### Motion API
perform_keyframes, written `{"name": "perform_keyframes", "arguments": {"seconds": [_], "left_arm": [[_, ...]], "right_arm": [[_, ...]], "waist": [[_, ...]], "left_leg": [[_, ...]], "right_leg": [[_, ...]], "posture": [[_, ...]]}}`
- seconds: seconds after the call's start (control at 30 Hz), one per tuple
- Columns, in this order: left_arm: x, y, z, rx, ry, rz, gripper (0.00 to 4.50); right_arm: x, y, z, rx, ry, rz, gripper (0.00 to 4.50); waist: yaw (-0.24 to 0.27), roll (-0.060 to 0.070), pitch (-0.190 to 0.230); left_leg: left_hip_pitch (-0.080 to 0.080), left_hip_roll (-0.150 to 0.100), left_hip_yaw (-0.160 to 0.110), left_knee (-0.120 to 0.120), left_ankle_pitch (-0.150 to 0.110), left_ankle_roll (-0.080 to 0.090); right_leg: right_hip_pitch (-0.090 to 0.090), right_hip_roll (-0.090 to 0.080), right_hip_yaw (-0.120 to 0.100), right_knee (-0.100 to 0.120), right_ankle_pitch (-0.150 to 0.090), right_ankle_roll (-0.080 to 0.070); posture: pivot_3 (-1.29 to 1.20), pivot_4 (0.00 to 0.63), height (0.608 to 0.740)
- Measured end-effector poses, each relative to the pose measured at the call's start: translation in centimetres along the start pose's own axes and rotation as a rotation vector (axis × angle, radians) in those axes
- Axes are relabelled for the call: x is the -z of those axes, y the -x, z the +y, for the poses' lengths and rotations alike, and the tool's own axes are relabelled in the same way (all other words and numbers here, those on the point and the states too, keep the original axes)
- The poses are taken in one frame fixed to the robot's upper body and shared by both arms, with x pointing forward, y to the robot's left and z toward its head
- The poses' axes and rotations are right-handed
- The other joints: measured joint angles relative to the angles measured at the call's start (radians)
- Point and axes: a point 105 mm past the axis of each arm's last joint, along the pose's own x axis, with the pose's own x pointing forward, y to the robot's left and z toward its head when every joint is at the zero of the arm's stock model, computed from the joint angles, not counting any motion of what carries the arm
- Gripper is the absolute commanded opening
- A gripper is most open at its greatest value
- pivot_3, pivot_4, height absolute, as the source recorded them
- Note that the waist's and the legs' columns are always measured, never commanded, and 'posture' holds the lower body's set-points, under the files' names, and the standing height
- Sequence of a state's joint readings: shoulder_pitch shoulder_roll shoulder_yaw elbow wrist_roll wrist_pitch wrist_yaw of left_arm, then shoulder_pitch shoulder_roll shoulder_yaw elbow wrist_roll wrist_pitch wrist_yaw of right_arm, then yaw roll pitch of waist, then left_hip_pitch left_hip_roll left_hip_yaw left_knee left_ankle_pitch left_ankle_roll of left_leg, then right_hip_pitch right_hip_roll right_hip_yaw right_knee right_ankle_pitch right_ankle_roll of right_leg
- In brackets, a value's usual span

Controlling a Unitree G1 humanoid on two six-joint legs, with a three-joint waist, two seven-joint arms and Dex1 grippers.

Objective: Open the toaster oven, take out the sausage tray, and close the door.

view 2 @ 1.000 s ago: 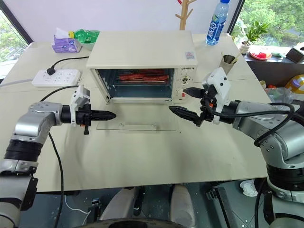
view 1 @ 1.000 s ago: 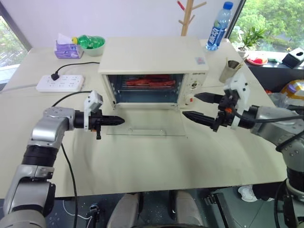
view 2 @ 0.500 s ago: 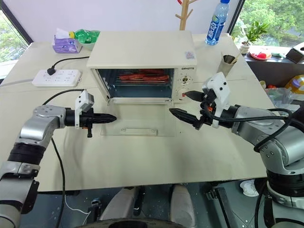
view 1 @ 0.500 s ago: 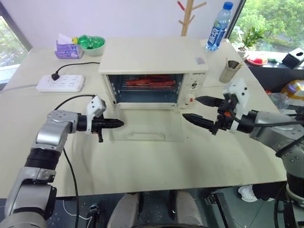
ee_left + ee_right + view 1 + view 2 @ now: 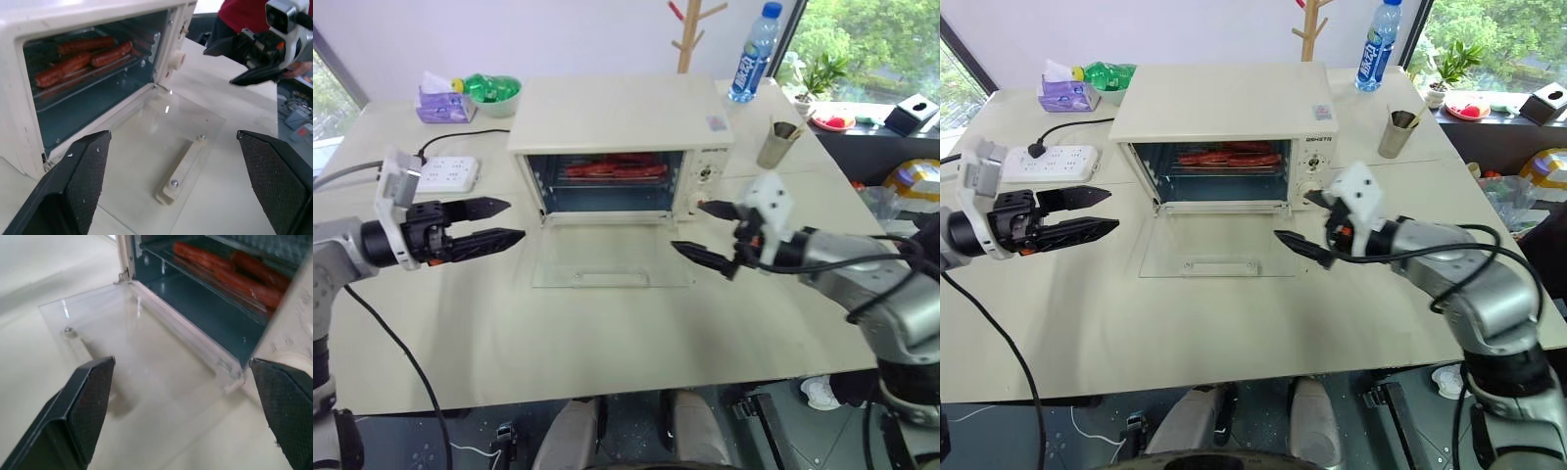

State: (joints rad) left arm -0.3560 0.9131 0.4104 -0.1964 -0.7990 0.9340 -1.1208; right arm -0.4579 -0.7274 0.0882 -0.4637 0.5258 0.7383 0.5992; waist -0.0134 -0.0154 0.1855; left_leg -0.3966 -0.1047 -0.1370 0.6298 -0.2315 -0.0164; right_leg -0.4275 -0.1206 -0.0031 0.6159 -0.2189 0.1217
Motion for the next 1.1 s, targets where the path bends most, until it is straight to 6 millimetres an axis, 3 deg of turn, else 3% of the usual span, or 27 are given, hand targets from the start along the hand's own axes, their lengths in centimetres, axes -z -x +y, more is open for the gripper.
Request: {"name": "perform_keyframes", "arguments": {"seconds": [0.33,0.47,0.5,0.57,0.67,1.1], "left_arm": [[-0.2,-0.5,0.4,-0.038,-0.017,0.001,4.46],[-0.1,-0.8,0.6,-0.041,-0.020,0.001,4.46],[-0.3,-0.8,0.6,-0.043,-0.024,-0.003,4.46],[-0.5,-0.9,0.8,-0.045,-0.034,-0.009,4.50],[-0.1,-1.3,0.9,-0.037,-0.025,0.007,4.50],[0.0,-2.8,1.2,-0.003,-0.034,0.010,4.50]], "right_arm": [[-1.2,-9.7,-0.8,0.084,0.441,-0.015,4.50],[-1.9,-12.0,-1.6,0.122,0.603,-0.032,4.50],[-2.0,-12.5,-1.7,0.128,0.632,-0.033,4.50],[-1.9,-13.2,-1.8,0.132,0.664,-0.040,3.99],[-1.6,-14.1,-1.8,0.136,0.699,-0.045,2.72],[-0.6,-16.0,-0.3,0.082,0.778,-0.055,2.72]], "waist": [[-0.003,0.000,0.000],[-0.005,0.000,0.000],[-0.005,0.000,0.000],[-0.006,0.000,0.000],[-0.008,0.000,0.000],[-0.030,0.000,0.000]], "left_leg": [[0.000,0.000,0.000,-0.002,0.001,-0.002],[0.000,0.000,0.000,-0.002,0.002,-0.004],[0.000,0.000,-0.001,-0.003,0.002,-0.004],[0.001,0.000,-0.001,-0.003,0.003,-0.005],[0.001,0.000,-0.001,-0.004,0.003,-0.006],[0.002,0.000,-0.001,-0.007,0.006,-0.011]], "right_leg": [[-0.001,0.001,0.000,0.001,0.001,-0.001],[-0.002,0.001,0.001,0.001,0.001,-0.001],[-0.002,0.001,0.001,0.001,0.001,-0.001],[-0.002,0.001,0.001,0.002,0.001,-0.002],[-0.002,0.002,0.001,0.002,0.001,-0.002],[-0.003,0.002,0.002,0.003,0.001,-0.002]], "posture": [[0.00,0.150,0.739],[0.00,0.150,0.739],[0.00,0.150,0.739],[0.00,0.150,0.739],[0.00,0.150,0.739],[0.00,0.150,0.739]]}}
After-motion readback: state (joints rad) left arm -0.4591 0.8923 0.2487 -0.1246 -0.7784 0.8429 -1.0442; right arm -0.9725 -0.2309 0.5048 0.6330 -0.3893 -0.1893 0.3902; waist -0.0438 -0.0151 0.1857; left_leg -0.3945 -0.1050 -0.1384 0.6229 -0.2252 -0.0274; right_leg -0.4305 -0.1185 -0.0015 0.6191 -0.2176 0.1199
